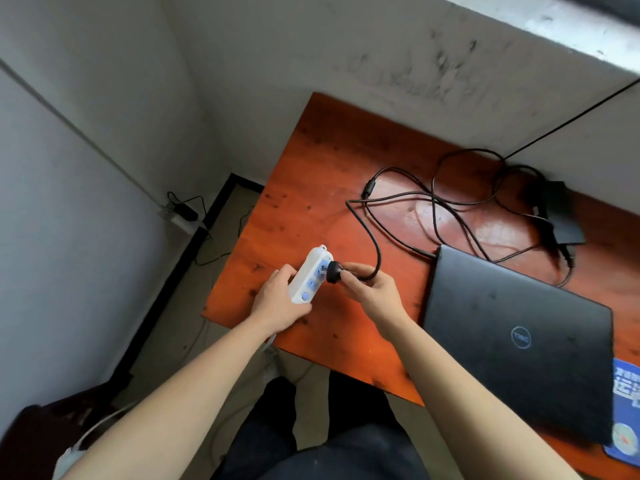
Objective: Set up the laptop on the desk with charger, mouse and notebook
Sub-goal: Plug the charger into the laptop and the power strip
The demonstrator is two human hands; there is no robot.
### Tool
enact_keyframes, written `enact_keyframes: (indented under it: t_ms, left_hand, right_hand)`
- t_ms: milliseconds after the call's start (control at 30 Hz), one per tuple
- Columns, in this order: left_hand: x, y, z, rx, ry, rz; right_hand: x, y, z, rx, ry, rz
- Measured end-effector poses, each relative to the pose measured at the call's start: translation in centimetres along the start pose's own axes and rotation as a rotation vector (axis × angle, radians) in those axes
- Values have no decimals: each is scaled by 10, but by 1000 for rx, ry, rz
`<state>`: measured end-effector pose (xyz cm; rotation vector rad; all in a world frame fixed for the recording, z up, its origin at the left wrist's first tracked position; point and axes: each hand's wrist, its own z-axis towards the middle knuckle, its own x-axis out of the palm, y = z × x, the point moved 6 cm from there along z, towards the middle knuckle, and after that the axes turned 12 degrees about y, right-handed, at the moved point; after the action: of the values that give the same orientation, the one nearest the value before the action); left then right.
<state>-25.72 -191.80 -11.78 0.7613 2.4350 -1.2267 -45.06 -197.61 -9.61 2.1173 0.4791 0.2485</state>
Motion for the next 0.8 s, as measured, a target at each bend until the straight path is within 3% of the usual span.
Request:
enact_keyframes:
  t_ms: [167, 333, 467, 600, 800]
  left_hand:
    - [-4, -7, -10, 58, 62, -251]
    - [-19, -22, -21, 106, 85, -351]
    - [-26, -50, -33, 157, 249, -868]
    - [-37, -76, -38, 213, 414, -888]
    - [-51, -95, -45, 274, 432, -819]
  right_hand:
    - [2, -1, -9, 49, 36, 253]
    - [10, 27, -18, 92, 142, -62]
    - [18, 50, -31, 89, 285, -90]
    - [27, 70, -42, 48, 356, -38]
    - [29, 97, -58, -80, 439, 6]
